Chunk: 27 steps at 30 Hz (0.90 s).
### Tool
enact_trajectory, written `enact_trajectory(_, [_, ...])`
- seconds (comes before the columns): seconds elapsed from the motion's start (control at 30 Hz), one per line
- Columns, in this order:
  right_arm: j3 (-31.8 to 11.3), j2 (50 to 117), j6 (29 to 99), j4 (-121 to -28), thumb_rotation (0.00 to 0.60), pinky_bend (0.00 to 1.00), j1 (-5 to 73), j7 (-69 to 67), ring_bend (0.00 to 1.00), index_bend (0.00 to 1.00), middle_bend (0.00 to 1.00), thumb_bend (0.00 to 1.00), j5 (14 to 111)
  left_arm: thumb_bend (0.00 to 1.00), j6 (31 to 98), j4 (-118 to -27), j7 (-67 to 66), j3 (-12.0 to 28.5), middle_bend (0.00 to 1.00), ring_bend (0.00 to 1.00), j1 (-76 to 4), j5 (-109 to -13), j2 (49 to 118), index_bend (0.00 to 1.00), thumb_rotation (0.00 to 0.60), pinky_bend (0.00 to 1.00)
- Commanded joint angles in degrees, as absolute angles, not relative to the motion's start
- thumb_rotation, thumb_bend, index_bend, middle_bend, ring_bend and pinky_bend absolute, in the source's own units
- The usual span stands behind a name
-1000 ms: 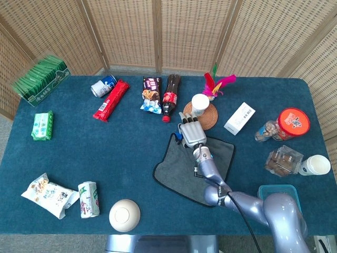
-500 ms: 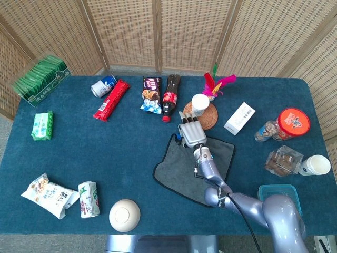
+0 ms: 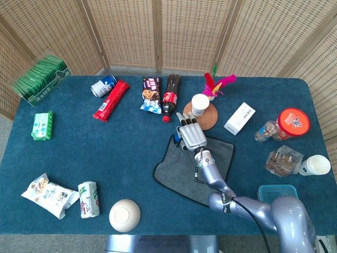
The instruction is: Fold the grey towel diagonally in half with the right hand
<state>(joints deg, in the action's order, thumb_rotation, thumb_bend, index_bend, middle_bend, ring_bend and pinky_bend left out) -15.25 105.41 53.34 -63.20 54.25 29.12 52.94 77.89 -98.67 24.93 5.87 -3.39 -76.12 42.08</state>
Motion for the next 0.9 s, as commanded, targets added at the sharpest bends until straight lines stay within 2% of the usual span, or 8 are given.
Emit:
enact_trajectory(0.03, [-14.27, 102.82, 55.28, -67.60, 0.600, 0.00, 52.57, 29.63, 0.00, 0.73, 0.00, 0.44, 54.62, 0.17, 77.83, -98.72, 24.94, 5.87, 0.00, 0.00, -3.43, -76.13, 42.03, 0.06, 0.600, 0.00])
enact_trajectory(0.43, [-10.88, 93.42, 60.04, -84.60, 0.600, 0.00, 47.19, 28.29, 0.00, 0.74, 0.00, 0.45, 60.60, 0.17, 77.67, -98.87, 24.58, 5.71, 0.00, 0.00, -3.65, -76.61, 42.14, 0.06, 0.600, 0.00])
enact_trajectory(0.9, [-6.78, 87.26, 60.21, -95.23, 0.600, 0.00, 43.54, 26.51, 0.00, 0.75, 0.00, 0.47, 64.79, 0.17, 76.96, -99.26, 23.31, 5.67, 0.00, 0.00, -4.19, -76.29, 42.44, 0.06, 0.600, 0.00])
